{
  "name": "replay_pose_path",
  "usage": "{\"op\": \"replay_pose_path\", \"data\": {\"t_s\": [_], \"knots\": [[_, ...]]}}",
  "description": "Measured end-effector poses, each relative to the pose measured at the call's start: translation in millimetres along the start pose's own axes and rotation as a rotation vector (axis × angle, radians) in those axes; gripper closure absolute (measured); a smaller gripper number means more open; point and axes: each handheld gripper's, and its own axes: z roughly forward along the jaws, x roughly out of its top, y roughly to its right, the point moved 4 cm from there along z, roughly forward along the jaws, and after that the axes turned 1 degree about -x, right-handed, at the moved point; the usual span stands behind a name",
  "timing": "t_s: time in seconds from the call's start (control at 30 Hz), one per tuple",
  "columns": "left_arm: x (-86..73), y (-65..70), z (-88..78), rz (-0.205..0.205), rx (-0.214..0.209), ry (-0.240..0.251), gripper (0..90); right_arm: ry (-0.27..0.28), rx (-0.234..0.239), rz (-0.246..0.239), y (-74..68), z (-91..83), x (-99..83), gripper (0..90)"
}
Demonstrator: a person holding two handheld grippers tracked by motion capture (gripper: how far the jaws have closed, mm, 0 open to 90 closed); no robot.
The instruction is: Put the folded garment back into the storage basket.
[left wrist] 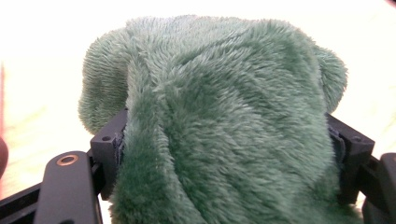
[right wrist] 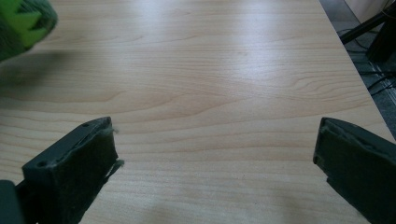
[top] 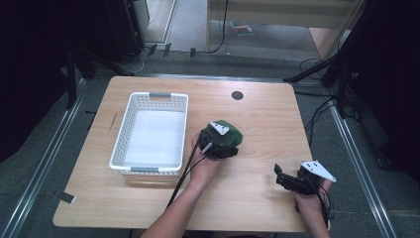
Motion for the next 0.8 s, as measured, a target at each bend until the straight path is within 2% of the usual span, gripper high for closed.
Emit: {"op": "replay_pose_path", "data": {"t_s": [0.17,0.3,0.4,0.47,0.73,0.8], "knots": [[7.8,-4.5,-17.5,-0.002,-0.021,0.04,23.1,-0.003,-0.002,0.003,-0.2,0.0,0.0,0.0],[14.2,-9.3,-31.5,-0.004,-0.02,0.072,23.4,0.0,-0.002,0.001,0.1,0.0,0.0,0.0],[18.4,-11.5,-40.4,0.016,-0.006,0.09,23.4,0.0,-0.001,0.001,0.0,0.0,0.0,0.0],[21.5,-13.4,-45.2,0.014,-0.015,0.101,23.4,-0.002,-0.002,0.003,0.0,0.0,0.0,0.0],[33.6,-28.0,-63.7,0.001,-0.009,0.138,23.4,-0.004,-0.009,0.005,0.2,0.0,0.0,0.0],[35.7,-36.2,-69.5,-0.008,0.002,0.147,23.4,-0.003,-0.008,0.005,0.2,-0.1,0.0,0.0]]}}
